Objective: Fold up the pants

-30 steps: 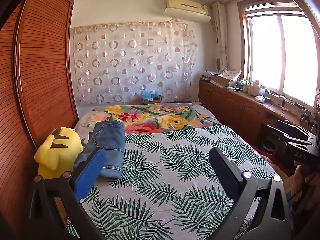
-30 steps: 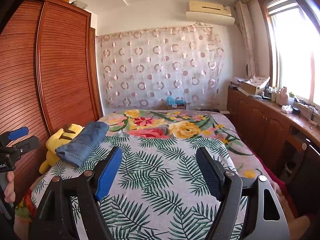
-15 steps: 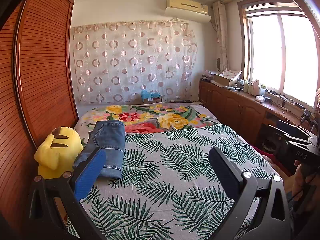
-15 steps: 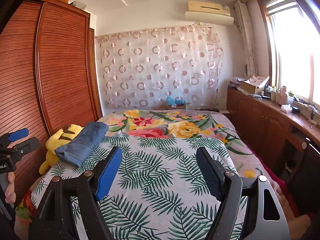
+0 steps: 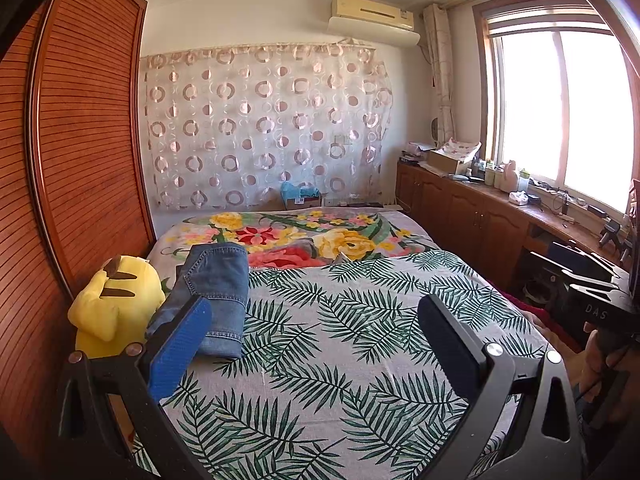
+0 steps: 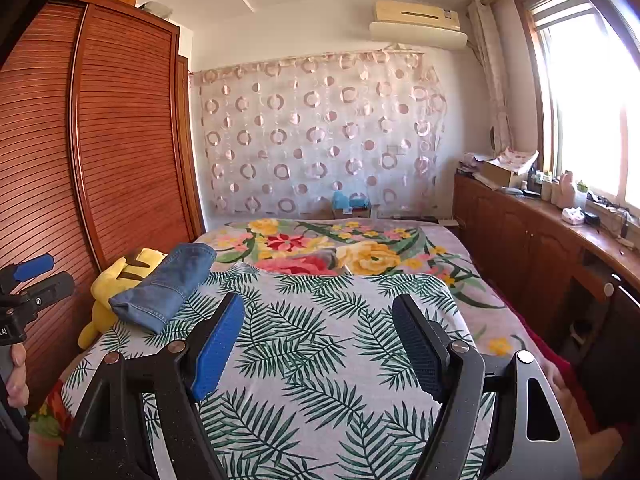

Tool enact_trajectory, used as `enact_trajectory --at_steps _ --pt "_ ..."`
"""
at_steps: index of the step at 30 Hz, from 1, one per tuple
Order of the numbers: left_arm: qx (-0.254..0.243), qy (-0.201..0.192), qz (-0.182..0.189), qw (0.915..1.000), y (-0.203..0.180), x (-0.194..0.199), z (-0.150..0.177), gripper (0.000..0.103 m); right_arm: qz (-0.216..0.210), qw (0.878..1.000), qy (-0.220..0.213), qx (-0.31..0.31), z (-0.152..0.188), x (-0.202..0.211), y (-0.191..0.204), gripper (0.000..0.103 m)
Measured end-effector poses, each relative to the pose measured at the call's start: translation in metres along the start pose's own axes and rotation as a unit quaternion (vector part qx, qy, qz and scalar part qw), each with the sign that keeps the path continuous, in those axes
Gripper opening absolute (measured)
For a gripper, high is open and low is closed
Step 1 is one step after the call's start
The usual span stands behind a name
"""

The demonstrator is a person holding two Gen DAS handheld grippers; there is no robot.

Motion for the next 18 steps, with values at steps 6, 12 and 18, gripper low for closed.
enact_trajectory --at_steps 6,12,18 --pt "0.001 0.0 0.0 1.0 0.0 0.0001 0.0002 0.103 0.002 1.0 0.001 -0.001 0.001 -0.0011 -0.0004 0.078" --pt "0.0 0.0 0.0 1.0 -0.0001 0.0001 0.0009 0.103 0.001 1.0 0.0 -0.001 0.001 -0.0009 -0.0004 0.078" --pt "0.0 -0.001 0.0 1.0 0.0001 0.0001 0.0014 0.103 0.003 1.0 -0.004 -0.001 0.0006 0.0002 0.0011 0.078"
Point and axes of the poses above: each gripper's, at about its wrist camera, not at the fingertips, and x roughly against the way its jaws point, y to its left, z to its underside, the point moved 5 cm from there along -x, roughly the way its jaws point, and after that the axes turned 11 degrees about -x, right-handed, at the moved point
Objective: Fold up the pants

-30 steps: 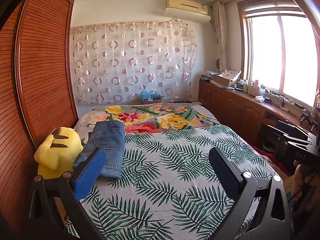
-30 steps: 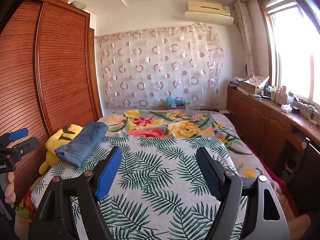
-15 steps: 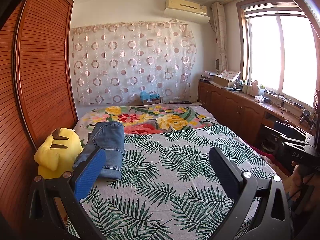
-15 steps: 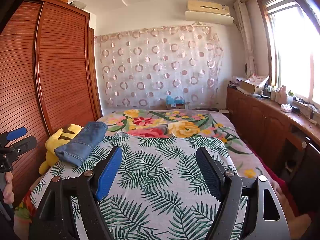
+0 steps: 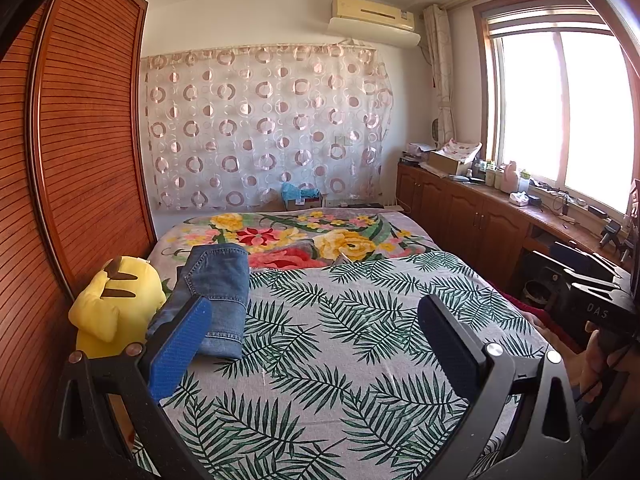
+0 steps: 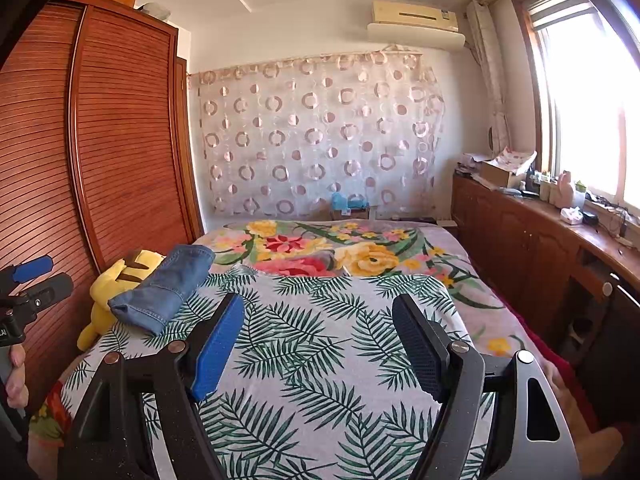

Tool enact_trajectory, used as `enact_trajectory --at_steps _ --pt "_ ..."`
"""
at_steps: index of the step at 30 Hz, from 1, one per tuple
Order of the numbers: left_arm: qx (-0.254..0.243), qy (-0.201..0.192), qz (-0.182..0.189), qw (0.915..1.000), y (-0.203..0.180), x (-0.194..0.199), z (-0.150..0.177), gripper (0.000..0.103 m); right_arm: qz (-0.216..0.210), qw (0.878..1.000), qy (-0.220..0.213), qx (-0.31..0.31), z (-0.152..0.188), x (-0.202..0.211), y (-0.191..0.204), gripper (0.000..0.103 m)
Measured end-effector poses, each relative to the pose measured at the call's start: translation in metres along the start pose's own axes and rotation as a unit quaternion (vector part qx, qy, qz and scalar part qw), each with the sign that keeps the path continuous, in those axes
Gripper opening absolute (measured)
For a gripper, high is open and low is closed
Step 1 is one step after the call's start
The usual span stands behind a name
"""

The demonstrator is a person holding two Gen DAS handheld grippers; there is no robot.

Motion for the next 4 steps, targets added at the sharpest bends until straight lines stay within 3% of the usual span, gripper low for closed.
enact_trajectory --at_steps 4 --pt "0.0 0.0 0.0 1.0 0.0 0.0004 -0.0002 0.103 0.002 1.0 -0.001 -0.001 -0.0004 -0.001 0.0 0.078"
Point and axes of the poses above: each gripper's, at about its wrist camera, not at the fingertips, and x roughly against the way its jaws point, y to its left, z to its underside, the point moved 5 cm from there along -x, roughly the way its jaws point, and after that the axes turned 11 degrees about -x, right-handed, at the moved point
